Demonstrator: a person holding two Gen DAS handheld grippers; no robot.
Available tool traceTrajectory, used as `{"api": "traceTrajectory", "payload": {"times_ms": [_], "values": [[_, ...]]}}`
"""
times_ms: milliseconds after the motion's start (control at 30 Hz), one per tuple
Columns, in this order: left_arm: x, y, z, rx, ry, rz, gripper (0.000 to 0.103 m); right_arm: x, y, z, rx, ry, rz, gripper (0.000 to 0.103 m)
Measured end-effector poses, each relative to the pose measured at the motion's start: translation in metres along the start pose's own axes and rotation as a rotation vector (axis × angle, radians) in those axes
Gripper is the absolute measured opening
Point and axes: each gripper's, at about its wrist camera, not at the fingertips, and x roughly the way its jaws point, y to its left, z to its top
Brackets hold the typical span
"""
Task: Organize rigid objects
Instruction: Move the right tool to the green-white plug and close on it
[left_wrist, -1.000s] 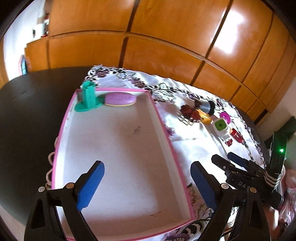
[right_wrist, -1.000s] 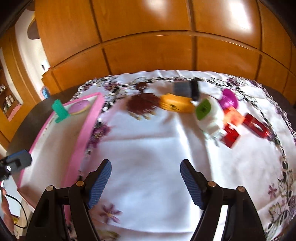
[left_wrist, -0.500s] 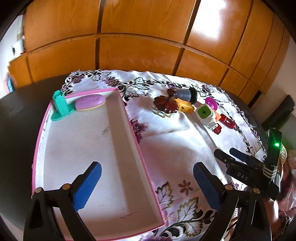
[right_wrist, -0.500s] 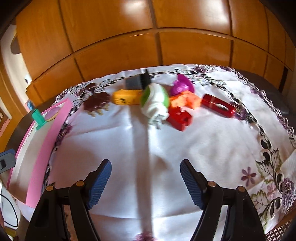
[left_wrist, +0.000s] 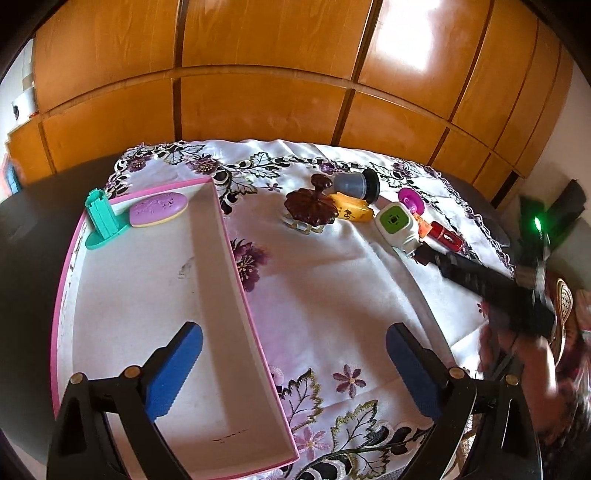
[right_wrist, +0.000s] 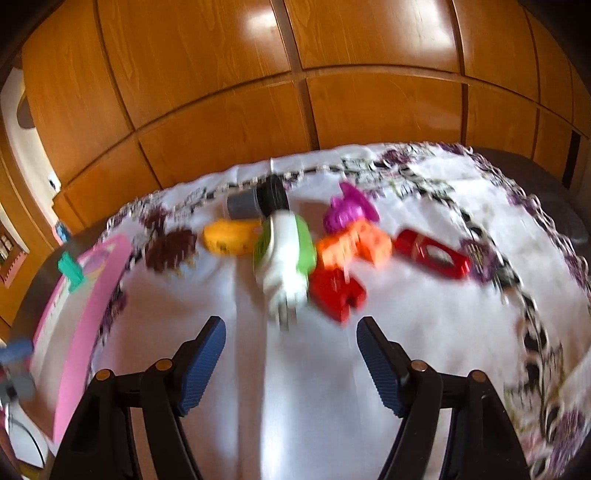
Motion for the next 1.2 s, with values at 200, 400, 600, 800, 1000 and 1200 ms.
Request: {"api": "traceTrajectory", "payload": {"times_ms": [200, 400, 600, 800, 1000, 1200], "values": [[-0.007, 0.003, 0.0, -0.006, -0.023, 0.009, 0.1, 0.038, 0.001, 0.037, -0.01, 0.075, -0.031, 0.051], [-0.013, 0.014, 0.002, -0.041, -0.04, 0.014, 0.1, 0.043, 0.027, 0.043, -0.134, 0.086, -0.017, 0.036], [-0.012, 0.022, 0.003, -0.074, -0.039, 0.02, 0.1, 0.035, 0.084, 0.027, -0.406, 0.069, 0.014, 0.037], [-0.012, 0.029, 0.002, -0.097, -0.038, 0.022, 0.1, 0.019, 0.054, 0.018, -0.149, 0.047, 0.082, 0.046], [-0.009, 0.026, 0.002, -0.101, -0.034, 0.022, 0.1, 0.03, 0.05, 0.016, -0.133, 0.059, 0.042, 0.062], [-0.011, 0.024, 0.003, -0.098, -0.038, 0.043, 0.1, 0.065, 0.06, 0.021, -0.124, 0.127, -0.018, 0.062]]}}
